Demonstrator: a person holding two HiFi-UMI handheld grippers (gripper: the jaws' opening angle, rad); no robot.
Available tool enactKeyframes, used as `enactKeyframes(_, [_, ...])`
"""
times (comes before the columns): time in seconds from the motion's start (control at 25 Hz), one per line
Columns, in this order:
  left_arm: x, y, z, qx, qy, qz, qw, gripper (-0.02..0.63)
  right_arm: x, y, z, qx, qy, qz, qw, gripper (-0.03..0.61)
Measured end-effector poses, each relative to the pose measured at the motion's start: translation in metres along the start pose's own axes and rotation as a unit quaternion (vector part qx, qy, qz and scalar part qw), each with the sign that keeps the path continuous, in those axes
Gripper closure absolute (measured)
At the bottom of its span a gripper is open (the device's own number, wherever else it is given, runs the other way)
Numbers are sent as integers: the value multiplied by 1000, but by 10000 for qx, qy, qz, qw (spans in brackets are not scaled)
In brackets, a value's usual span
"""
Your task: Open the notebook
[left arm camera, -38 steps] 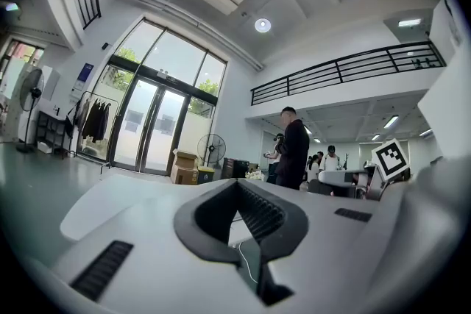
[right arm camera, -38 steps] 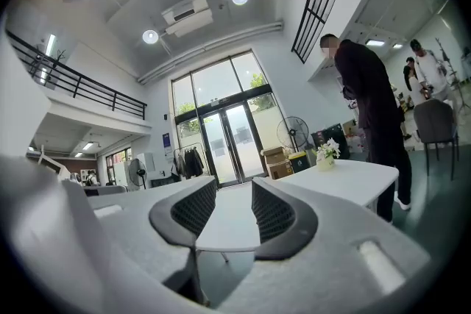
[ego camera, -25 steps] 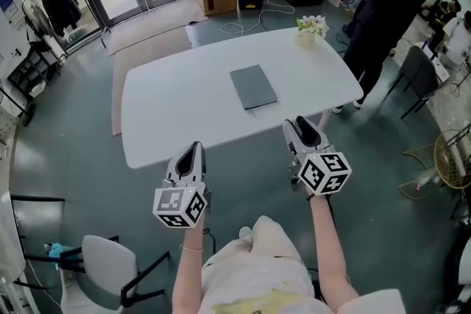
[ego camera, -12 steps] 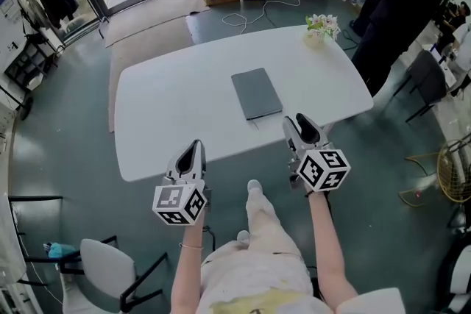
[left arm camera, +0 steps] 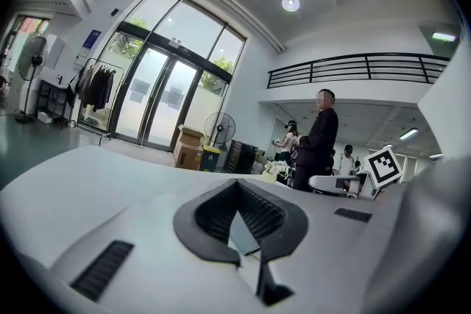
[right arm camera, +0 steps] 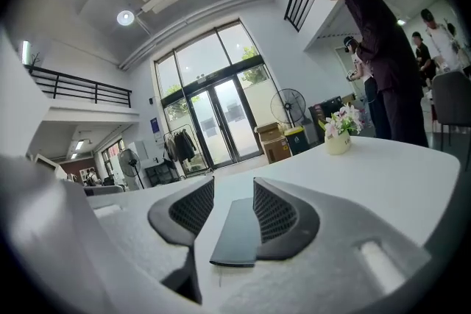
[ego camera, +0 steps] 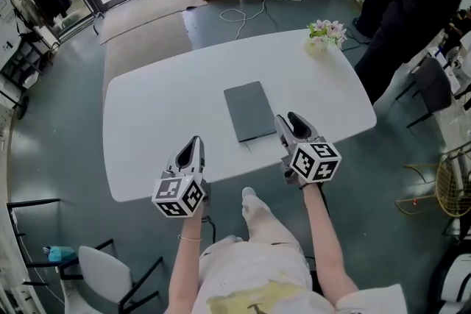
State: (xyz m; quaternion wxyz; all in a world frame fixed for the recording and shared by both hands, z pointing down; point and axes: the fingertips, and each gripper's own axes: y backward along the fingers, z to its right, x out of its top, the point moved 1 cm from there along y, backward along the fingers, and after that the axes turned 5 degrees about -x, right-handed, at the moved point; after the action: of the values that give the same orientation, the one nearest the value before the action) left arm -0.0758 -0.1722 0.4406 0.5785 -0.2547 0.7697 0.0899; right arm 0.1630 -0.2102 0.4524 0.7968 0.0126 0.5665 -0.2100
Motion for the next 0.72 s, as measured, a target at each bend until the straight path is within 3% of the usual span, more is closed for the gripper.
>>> enactKeyframes(0.44, [-19,-70,-13,185,269,-381,9987,614,-15,-74,43,247,-65,-765,9967,430])
enactKeyframes(0.72, [-49,-92,-27,255,657,-767,9946,615,-46,-109,63,273,-26,-1490,9885,430])
